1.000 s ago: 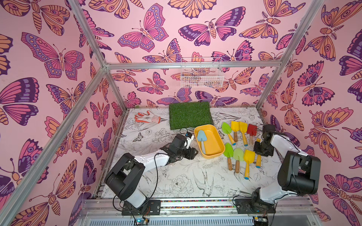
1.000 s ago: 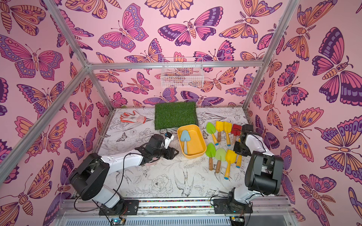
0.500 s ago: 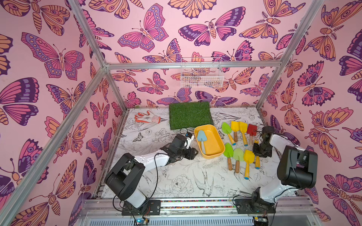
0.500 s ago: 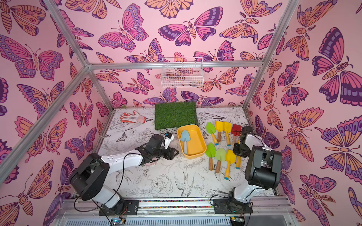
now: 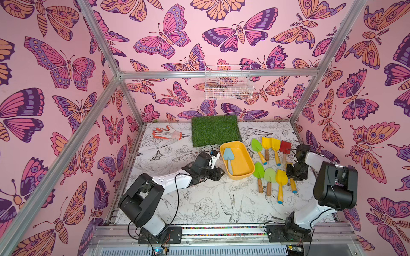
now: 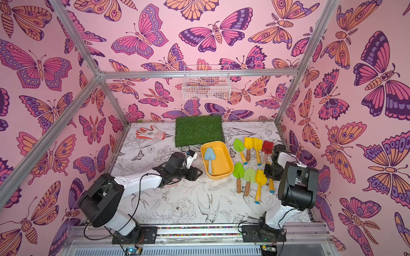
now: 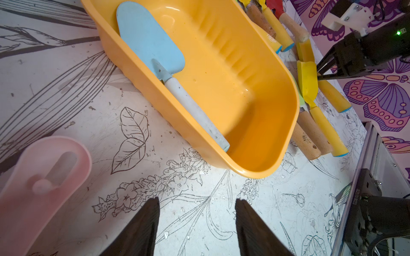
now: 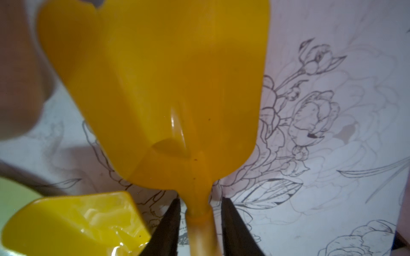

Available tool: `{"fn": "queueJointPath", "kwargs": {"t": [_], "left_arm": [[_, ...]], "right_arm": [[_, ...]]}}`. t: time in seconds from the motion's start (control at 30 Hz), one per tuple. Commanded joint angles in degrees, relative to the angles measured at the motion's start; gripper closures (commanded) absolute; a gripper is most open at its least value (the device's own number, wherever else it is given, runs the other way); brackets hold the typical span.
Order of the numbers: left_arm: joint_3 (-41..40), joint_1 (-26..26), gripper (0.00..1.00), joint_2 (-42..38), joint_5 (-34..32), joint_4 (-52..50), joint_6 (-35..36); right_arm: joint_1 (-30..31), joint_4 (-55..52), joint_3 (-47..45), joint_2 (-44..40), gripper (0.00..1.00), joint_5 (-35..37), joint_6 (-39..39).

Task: Take the shovel out of the storage box
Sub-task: Place the shovel at the center of the board.

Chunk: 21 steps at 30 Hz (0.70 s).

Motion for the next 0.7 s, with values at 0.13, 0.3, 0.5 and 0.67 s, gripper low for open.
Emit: {"fn": "queueJointPath", "kwargs": {"t": [0.13, 0.3, 0.5, 0.67], "left_arm": [[-0.1, 0.3, 0.40, -1.0, 0.6, -0.2, 0.0], [0.1, 0.4, 0.40, -0.5, 0.8, -0.2, -0.2], [0.4, 0.6, 0.40, -0.3, 1.3, -0.1, -0.4], [0.4, 0.7, 0.40, -0.1, 1.3, -0.1, -0.5]], "right_arm": [[-0.3, -1.9, 0.8, -2.9, 0.50, 3.2, 1.6], [1.0, -2.2, 0.3, -10.4, 0.50, 6.3, 2.4], [4.8, -2.1, -0.2, -16.6, 0.53, 6.7, 4.6], [10.7, -2.4, 2.1, -16.1, 0.57, 3.0, 4.4]]}}
